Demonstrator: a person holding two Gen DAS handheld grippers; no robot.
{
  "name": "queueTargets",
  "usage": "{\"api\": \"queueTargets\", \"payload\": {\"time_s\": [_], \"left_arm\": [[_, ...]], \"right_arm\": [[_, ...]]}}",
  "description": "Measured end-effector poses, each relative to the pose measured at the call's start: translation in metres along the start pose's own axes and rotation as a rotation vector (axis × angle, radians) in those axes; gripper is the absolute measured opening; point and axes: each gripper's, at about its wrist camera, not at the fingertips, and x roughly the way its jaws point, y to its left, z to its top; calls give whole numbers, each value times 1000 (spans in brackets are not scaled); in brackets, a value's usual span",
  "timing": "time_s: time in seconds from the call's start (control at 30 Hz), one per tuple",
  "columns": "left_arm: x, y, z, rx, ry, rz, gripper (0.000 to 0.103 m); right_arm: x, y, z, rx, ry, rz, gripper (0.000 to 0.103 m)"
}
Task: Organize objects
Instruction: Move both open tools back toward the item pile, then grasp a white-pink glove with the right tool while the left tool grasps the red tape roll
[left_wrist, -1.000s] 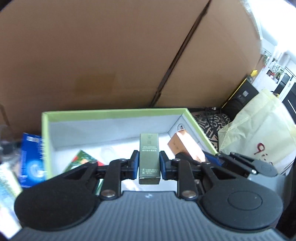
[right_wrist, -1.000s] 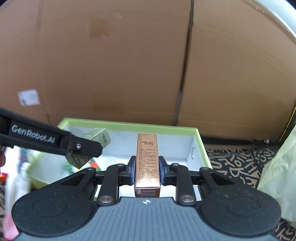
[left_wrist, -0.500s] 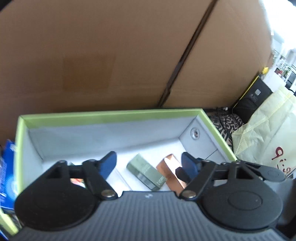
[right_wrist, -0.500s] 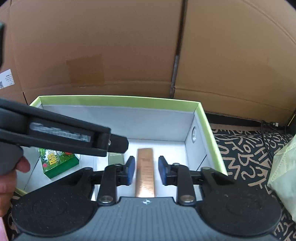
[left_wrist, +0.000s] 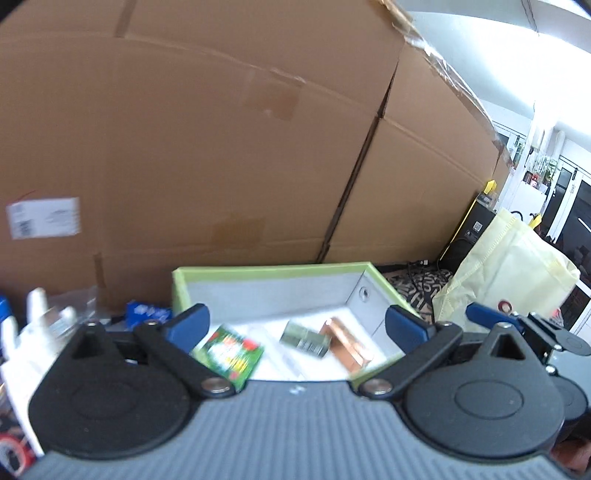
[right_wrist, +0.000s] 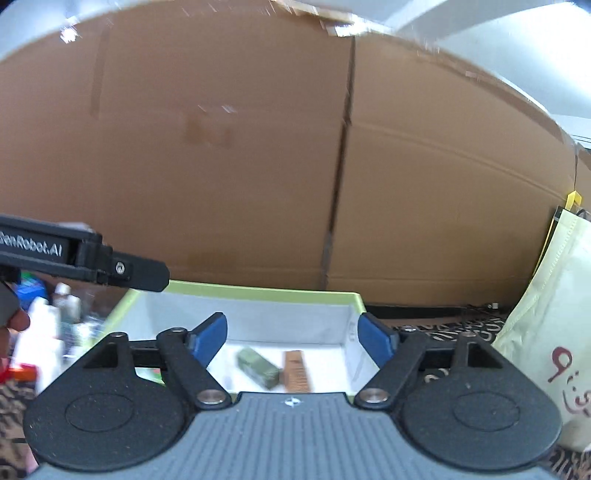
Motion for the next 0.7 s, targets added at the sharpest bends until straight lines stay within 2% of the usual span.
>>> {"api": "queueTargets", "payload": {"time_s": [0.13, 0.27, 0.4, 0.57, 0.7], "left_arm": [[-43, 24, -27, -28, -15, 40, 103], [-73, 57, -56, -103, -19, 127, 103], [-94, 85, -79, -167, -5, 192, 103], [-107, 110, -105, -165, 37, 287, 103], [-113, 134, -119, -203, 67, 345, 103]], "right_arm": [[-34, 21, -17, 26, -70, 47, 90], [-49, 44, -37, 39, -74, 80, 90], [-52, 63, -55, 59, -40, 135, 90], [-45, 92, -79, 78, 27, 209, 90], [-32, 124, -99, 41, 103, 258, 90]]}}
